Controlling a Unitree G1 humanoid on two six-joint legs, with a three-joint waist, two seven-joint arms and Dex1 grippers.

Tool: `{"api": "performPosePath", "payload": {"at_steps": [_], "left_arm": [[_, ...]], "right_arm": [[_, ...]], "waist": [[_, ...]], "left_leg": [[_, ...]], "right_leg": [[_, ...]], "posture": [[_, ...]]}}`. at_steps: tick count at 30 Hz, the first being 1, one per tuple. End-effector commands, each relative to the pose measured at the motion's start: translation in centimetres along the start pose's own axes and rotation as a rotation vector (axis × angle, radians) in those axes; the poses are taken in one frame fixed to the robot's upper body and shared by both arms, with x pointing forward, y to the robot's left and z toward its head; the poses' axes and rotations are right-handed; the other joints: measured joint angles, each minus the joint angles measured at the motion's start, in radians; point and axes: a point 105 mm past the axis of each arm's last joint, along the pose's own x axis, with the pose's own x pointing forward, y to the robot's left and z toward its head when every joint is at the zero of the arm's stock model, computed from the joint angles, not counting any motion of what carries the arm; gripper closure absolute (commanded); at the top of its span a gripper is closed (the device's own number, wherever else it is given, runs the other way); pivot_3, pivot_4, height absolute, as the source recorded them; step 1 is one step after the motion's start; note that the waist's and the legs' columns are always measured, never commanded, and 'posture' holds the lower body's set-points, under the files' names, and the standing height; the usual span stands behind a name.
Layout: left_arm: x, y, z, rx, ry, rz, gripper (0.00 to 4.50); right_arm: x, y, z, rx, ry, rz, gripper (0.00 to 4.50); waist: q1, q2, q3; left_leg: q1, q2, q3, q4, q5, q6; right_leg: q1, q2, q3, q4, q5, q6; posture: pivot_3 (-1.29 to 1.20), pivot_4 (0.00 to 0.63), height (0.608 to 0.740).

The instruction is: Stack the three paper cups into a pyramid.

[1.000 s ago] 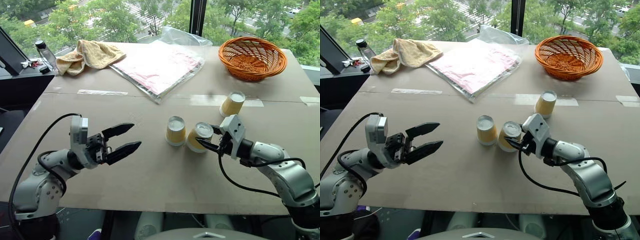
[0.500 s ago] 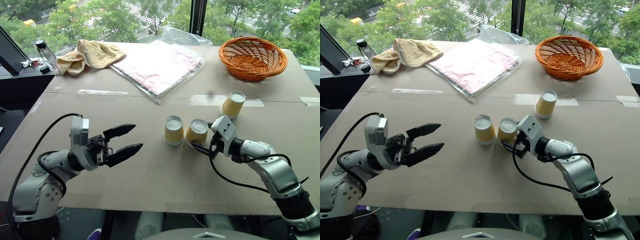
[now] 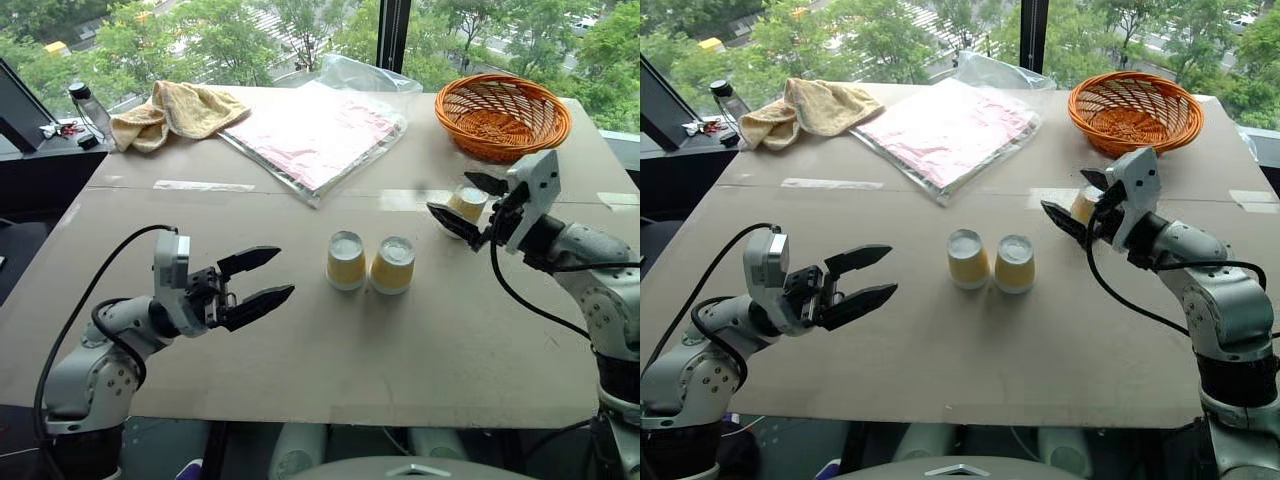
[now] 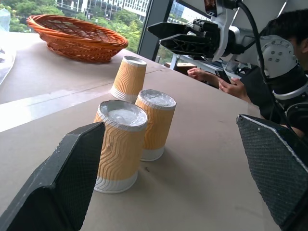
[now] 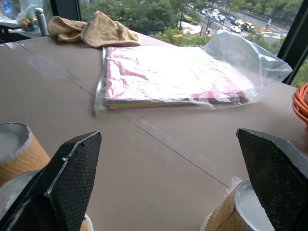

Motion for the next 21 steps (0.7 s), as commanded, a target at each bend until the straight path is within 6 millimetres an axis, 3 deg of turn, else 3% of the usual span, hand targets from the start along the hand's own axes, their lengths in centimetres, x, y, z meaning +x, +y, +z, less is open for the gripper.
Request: {"api": "performPosePath", "payload": {"at_steps": [1, 7, 10, 13, 17, 20, 21], "left_arm": [[0.0, -0.4, 0.8, 0.048, -0.015, -0.019, 0.00], [-0.2, -1.1, 0.6, 0.065, -0.007, -0.026, 0.00], [-0.1, -1.6, 0.7, 0.074, -0.018, -0.035, 0.00], [-0.1, -1.7, 1.2, 0.081, -0.056, -0.033, 0.00], [-0.4, -1.3, 1.1, 0.078, -0.075, -0.015, 0.00], [-1.0, -0.6, 0.9, 0.059, -0.085, 0.027, 0.00], [-1.5, -0.3, 0.8, 0.063, -0.086, 0.052, 0.00]], "right_arm": [[1.4, -2.8, -1.0, -0.044, 0.032, -0.136, 0.05], [2.8, -4.2, -3.1, 0.021, 0.090, -0.173, 0.05], [2.8, -4.1, -3.7, 0.063, 0.099, -0.152, 0.88], [2.6, -4.1, -3.6, 0.070, 0.092, -0.148, 2.21], [2.0, -3.6, -1.3, 0.061, -0.002, -0.109, 2.22], [1.5, -1.2, 2.3, 0.055, -0.111, 0.033, 2.22], [1.2, 0.9, 4.0, 0.049, -0.150, 0.135, 2.22]], "waist": [[0.001, 0.000, 0.000], [-0.002, 0.002, 0.001], [-0.003, 0.002, 0.001], [-0.001, 0.002, 0.002], [-0.002, 0.003, 0.002], [-0.003, 0.005, 0.003], [-0.005, 0.005, 0.003]], "left_leg": [[0.000, 0.000, 0.000, 0.000, 0.000, 0.000], [-0.001, 0.000, 0.001, -0.002, 0.000, 0.000], [-0.001, 0.000, 0.001, -0.002, 0.000, 0.000], [-0.001, 0.000, 0.001, -0.002, 0.000, 0.000], [0.000, 0.000, 0.001, -0.002, 0.000, 0.000], [-0.001, 0.000, 0.001, -0.002, 0.000, 0.000], [-0.001, 0.000, 0.001, -0.002, 0.000, 0.000]], "right_leg": [[0.000, 0.000, 0.000, 0.000, 0.001, 0.001], [-0.001, 0.000, 0.001, -0.001, 0.001, 0.002], [-0.001, 0.000, 0.001, -0.001, 0.001, 0.002], [-0.001, 0.000, 0.001, -0.001, 0.001, 0.002], [-0.001, 0.000, 0.001, 0.000, 0.001, 0.002], [-0.001, 0.000, 0.001, 0.000, 0.001, 0.002], [-0.001, 0.000, 0.001, 0.000, 0.001, 0.002]], "posture": [[0.00, 0.150, 0.740], [0.00, 0.150, 0.740], [0.00, 0.150, 0.740], [0.00, 0.150, 0.740], [0.00, 0.150, 0.740], [0.00, 0.150, 0.740], [0.00, 0.150, 0.740]]}}
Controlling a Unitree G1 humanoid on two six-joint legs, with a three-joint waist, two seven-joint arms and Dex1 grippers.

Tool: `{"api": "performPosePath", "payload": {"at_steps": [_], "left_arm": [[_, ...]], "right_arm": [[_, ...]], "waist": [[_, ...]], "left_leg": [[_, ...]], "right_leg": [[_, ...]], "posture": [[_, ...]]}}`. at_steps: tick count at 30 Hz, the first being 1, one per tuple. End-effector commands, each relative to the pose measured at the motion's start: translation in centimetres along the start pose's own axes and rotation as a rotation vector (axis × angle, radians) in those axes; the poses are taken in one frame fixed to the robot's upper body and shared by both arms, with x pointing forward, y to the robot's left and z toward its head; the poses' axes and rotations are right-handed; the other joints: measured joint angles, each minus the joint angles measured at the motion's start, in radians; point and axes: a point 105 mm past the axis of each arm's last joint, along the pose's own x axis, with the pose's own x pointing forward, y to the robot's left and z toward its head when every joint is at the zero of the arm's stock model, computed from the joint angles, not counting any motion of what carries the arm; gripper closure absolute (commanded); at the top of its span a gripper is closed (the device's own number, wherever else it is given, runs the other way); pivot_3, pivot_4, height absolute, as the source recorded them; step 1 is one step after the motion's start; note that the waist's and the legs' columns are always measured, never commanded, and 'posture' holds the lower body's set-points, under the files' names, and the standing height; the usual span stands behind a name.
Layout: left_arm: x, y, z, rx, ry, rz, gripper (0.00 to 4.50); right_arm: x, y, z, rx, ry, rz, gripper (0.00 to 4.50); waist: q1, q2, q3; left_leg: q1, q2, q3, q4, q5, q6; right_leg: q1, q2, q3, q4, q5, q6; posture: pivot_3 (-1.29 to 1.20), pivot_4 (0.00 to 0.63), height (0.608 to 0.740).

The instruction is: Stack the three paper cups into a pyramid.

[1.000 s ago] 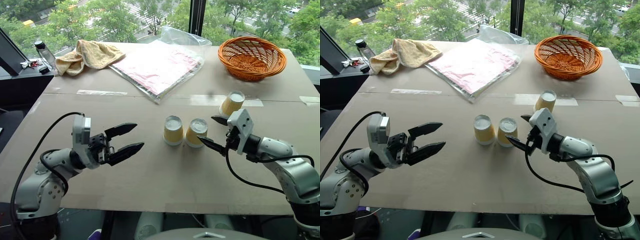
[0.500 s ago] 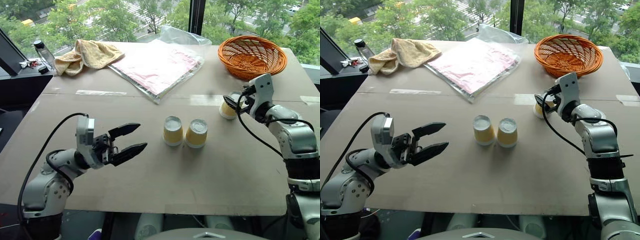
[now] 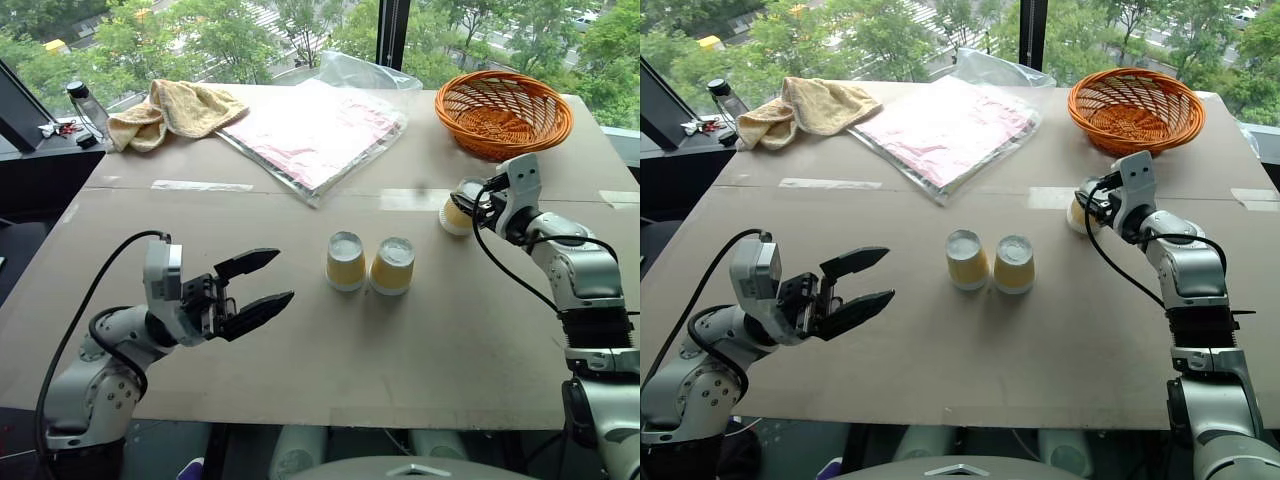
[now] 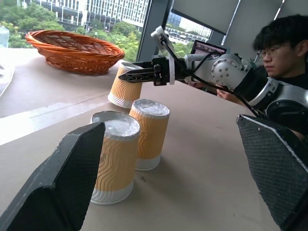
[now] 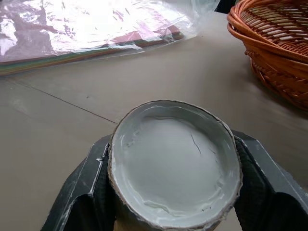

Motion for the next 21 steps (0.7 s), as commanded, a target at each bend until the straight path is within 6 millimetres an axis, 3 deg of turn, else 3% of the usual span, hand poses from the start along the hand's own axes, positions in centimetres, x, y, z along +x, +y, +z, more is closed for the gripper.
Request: {"api": "performPosePath", "payload": {"at_steps": [1, 3, 7, 13, 21], "left_arm": [[-1.4, 0.8, 0.5, 0.047, -0.028, 0.066, 0.00], [-2.3, 1.3, 0.4, 0.066, -0.056, 0.102, 0.00], [-4.2, 0.8, 0.2, 0.019, -0.114, 0.066, 0.00], [-5.5, 0.6, -0.1, -0.022, -0.099, 0.055, 0.00], [-5.7, 0.2, -0.4, -0.034, -0.101, 0.066, 0.00]], "right_arm": [[-1.7, 5.4, 6.6, -0.055, -0.182, 0.269, 2.22], [-2.5, 8.6, 7.7, -0.082, -0.185, 0.410, 2.22], [-3.1, 13.2, 7.9, -0.125, -0.138, 0.583, 2.22], [-2.8, 15.4, 6.7, -0.177, -0.049, 0.646, 2.22], [-2.1, 15.6, 5.7, -0.197, -0.011, 0.633, 2.22]], "waist": [[-0.004, 0.000, 0.000], [-0.009, 0.000, 0.000], [-0.015, -0.001, -0.001], [-0.011, -0.002, 0.000], [-0.015, -0.002, 0.000]], "left_leg": [[0.000, 0.000, 0.000, 0.000, 0.000, 0.000], [0.000, 0.000, -0.001, -0.001, 0.000, 0.000], [0.000, 0.000, -0.001, -0.001, 0.000, 0.000], [0.000, -0.001, -0.003, 0.000, 0.000, 0.000], [0.000, 0.000, -0.003, 0.000, 0.000, 0.000]], "right_leg": [[0.000, 0.000, 0.000, 0.000, 0.000, 0.000], [0.000, 0.000, -0.001, 0.000, 0.000, 0.000], [0.000, 0.000, -0.001, 0.000, 0.000, 0.000], [0.000, -0.001, -0.002, 0.000, -0.002, -0.003], [0.000, -0.001, -0.002, -0.001, -0.001, -0.001]], "posture": [[0.00, 0.150, 0.740], [0.00, 0.150, 0.740], [0.00, 0.150, 0.740], [0.00, 0.150, 0.740], [0.00, 0.150, 0.740]]}}
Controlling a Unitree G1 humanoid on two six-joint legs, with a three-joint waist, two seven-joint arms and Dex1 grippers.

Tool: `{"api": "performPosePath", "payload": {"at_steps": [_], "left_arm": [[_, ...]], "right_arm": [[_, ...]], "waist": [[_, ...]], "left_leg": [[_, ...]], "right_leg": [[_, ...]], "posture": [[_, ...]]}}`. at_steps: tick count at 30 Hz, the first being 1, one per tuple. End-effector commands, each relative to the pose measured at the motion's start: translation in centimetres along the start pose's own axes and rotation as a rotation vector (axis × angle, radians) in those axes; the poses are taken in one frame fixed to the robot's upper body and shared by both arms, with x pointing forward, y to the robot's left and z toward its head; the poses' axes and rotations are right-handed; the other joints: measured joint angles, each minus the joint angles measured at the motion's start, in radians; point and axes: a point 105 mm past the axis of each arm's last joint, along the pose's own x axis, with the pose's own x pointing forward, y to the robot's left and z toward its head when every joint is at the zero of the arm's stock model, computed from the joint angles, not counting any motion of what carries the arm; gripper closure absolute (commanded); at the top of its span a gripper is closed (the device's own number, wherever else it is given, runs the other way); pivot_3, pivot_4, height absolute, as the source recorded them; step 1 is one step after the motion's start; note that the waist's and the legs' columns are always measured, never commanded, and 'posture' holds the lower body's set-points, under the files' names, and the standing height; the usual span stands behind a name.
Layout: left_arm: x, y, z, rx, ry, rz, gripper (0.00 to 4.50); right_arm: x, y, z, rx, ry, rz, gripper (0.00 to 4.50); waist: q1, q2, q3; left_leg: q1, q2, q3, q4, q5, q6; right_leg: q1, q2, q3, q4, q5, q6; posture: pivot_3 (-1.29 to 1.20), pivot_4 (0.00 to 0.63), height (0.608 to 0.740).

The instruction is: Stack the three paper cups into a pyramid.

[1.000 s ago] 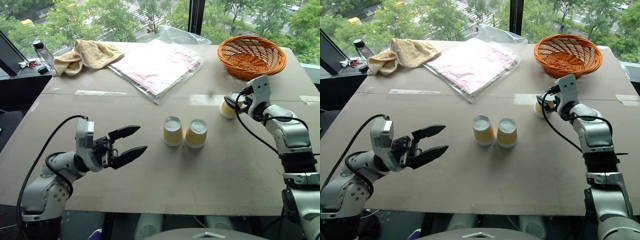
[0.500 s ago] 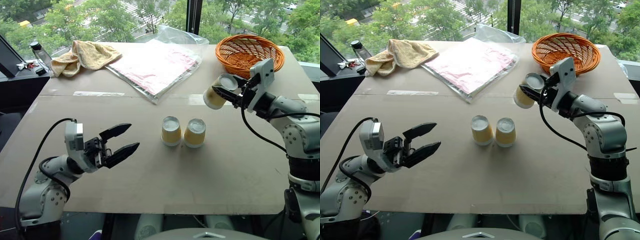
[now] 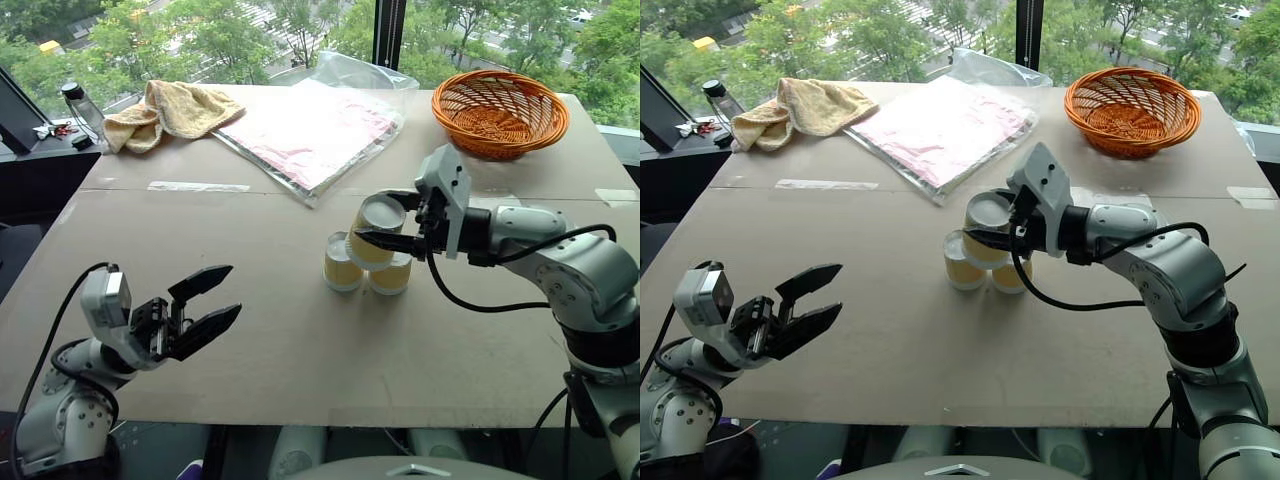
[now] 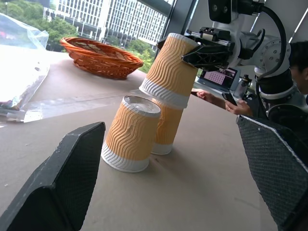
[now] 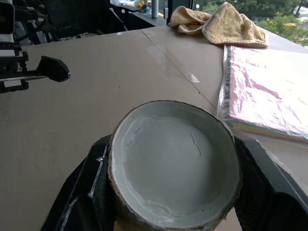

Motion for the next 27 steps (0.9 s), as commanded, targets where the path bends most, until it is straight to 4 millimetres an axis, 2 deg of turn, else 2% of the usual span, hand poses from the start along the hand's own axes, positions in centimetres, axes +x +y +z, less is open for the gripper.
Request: {"api": "performPosePath", "payload": {"at_steps": [1, 4, 5, 7, 9, 14, 18, 21, 24, 27], "left_arm": [[-0.1, -0.5, 0.7, 0.027, -0.025, -0.009, 0.00], [0.1, -0.6, 0.7, 0.033, -0.033, -0.009, 0.00], [0.1, -0.6, 0.7, 0.036, -0.035, -0.009, 0.00], [0.2, -0.6, 0.7, 0.038, -0.038, -0.010, 0.00], [0.3, -0.6, 0.7, 0.039, -0.038, -0.010, 0.00], [0.8, -0.5, -0.1, 0.052, -0.003, 0.026, 0.00], [1.4, 0.1, -1.6, 0.052, 0.062, 0.093, 0.00], [1.2, 0.4, -3.1, 0.042, 0.144, 0.142, 0.00], [0.7, 0.9, -4.2, 0.051, 0.206, 0.189, 0.00], [0.0, 1.3, -4.5, 0.043, 0.237, 0.218, 0.00]], "right_arm": [[0.1, 0.0, 0.9, -0.038, -0.026, -0.006, 2.22], [0.3, 0.2, 0.1, -0.039, 0.010, 0.012, 2.22], [0.4, 0.0, -0.4, -0.044, 0.030, 0.007, 1.72], [0.4, -0.2, -1.1, -0.067, 0.059, -0.005, 1.02], [0.2, -0.6, -0.7, -0.092, 0.037, -0.035, 0.05], [-2.1, -0.6, 1.0, -0.153, -0.036, -0.054, 0.02], [-4.8, 0.1, 0.8, -0.172, -0.078, -0.046, 0.02], [-7.2, 0.4, -1.2, -0.145, -0.067, -0.078, 0.02], [-10.3, 1.3, -4.8, -0.065, 0.000, -0.145, 0.02], [-12.5, 2.4, -7.2, 0.001, 0.051, -0.212, 0.02]], "waist": [[-0.001, 0.000, 0.000], [-0.002, 0.000, 0.000], [-0.002, 0.000, 0.000], [-0.001, -0.001, 0.000], [-0.001, -0.001, 0.000], [0.002, -0.001, 0.000], [0.011, -0.001, 0.000], [0.020, -0.001, 0.000], [0.029, -0.003, -0.001], [0.024, -0.002, 0.000]], "left_leg": [[0.000, 0.000, 0.000, 0.000, 0.000, 0.000], [0.000, 0.000, 0.000, 0.000, 0.000, 0.000], [0.000, 0.000, 0.000, 0.000, 0.000, 0.000], [0.000, 0.000, 0.000, 0.000, 0.000, 0.000], [0.000, 0.000, 0.000, 0.000, 0.000, 0.000], [0.000, 0.000, 0.000, 0.000, 0.000, 0.000], [-0.001, 0.000, 0.000, 0.000, 0.000, 0.000], [-0.001, 0.000, 0.000, 0.000, 0.000, 0.000], [-0.001, 0.000, 0.000, 0.000, 0.000, 0.000], [-0.001, 0.000, 0.000, 0.000, 0.000, 0.000]], "right_leg": [[0.000, 0.000, 0.000, 0.000, 0.000, 0.000], [0.000, 0.000, 0.000, 0.000, 0.000, 0.000], [0.000, 0.000, 0.000, 0.000, 0.000, 0.000], [0.000, 0.000, 0.000, 0.000, 0.000, 0.000], [0.000, 0.000, 0.000, 0.000, -0.001, -0.001], [0.000, 0.000, 0.000, 0.000, 0.000, 0.000], [0.000, 0.000, -0.001, -0.002, 0.000, 0.001], [0.000, 0.000, -0.001, -0.002, 0.000, 0.001], [0.000, 0.000, 0.000, -0.002, 0.000, 0.000], [0.001, 0.000, -0.001, -0.002, -0.001, -0.001]], "posture": [[0.00, 0.150, 0.740], [0.00, 0.150, 0.740], [0.00, 0.150, 0.740], [0.00, 0.150, 0.740], [0.00, 0.150, 0.740], [0.00, 0.150, 0.740], [0.00, 0.150, 0.740], [0.00, 0.150, 0.740], [0.00, 0.150, 0.740], [0.00, 0.150, 0.740]]}}
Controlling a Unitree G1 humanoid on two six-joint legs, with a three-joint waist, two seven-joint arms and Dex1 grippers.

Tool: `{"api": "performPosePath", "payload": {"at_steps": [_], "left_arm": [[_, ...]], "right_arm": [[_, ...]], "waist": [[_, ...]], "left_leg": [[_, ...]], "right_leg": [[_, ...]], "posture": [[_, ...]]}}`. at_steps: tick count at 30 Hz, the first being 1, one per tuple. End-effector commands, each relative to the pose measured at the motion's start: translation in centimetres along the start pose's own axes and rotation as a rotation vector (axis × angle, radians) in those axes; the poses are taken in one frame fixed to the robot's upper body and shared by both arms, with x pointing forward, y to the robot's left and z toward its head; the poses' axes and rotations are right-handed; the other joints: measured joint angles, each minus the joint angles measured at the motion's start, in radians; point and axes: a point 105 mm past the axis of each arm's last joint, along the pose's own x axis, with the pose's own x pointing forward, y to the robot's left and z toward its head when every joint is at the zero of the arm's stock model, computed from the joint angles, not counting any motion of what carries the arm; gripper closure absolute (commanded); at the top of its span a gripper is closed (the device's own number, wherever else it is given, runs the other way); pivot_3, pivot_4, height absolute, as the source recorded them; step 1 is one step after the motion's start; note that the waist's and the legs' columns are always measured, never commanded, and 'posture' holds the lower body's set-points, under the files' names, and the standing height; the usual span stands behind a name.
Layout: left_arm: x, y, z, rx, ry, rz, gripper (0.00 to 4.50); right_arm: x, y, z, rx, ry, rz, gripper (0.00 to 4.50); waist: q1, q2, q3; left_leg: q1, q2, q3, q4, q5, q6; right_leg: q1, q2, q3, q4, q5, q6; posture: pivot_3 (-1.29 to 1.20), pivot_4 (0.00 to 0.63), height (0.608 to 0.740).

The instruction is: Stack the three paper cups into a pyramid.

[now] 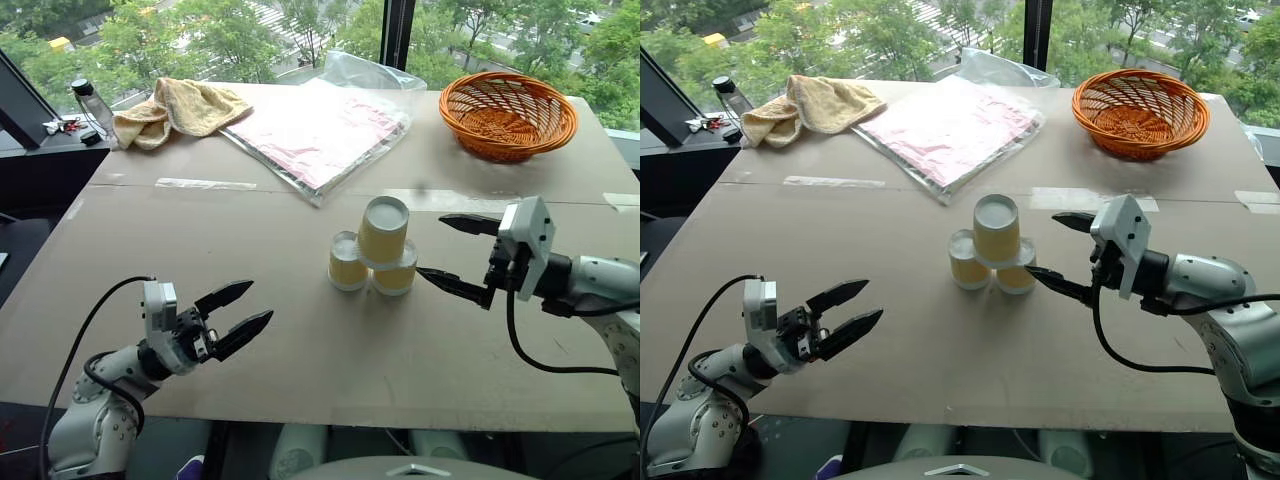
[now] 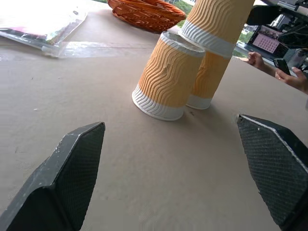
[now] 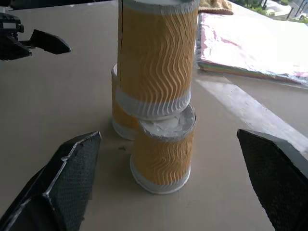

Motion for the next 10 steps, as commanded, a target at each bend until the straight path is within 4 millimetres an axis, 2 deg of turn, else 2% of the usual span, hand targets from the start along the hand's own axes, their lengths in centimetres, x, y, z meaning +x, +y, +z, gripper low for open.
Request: {"api": "performPosePath", "payload": {"at_steps": [1, 7, 10], "left_arm": [[-0.7, 0.6, 0.2, 0.042, 0.033, 0.026, 0.00], [-2.2, 1.0, -0.2, 0.067, 0.102, 0.074, 0.00], [-2.5, 0.9, -0.3, 0.088, 0.145, 0.070, 0.00]], "right_arm": [[-2.2, 0.5, 0.0, -0.047, -0.018, -0.061, 0.02], [-5.5, 1.4, -4.3, 0.023, 0.088, -0.168, 0.02], [-5.7, 1.7, -5.0, 0.034, 0.092, -0.192, 0.02]], "waist": [[-0.006, 0.001, 0.000], [-0.007, 0.000, 0.000], [-0.005, -0.001, -0.001]], "left_leg": [[0.001, 0.000, 0.001, 0.000, 0.000, 0.000], [0.002, 0.002, 0.003, 0.000, 0.000, 0.000], [0.002, 0.002, 0.003, 0.000, 0.000, 0.000]], "right_leg": [[0.000, 0.000, 0.001, 0.000, 0.000, 0.000], [0.000, 0.000, 0.002, 0.000, -0.003, 0.003], [0.000, 0.000, 0.002, 0.000, -0.003, 0.003]], "posture": [[0.00, 0.150, 0.740], [0.00, 0.150, 0.740], [0.00, 0.150, 0.740]]}}
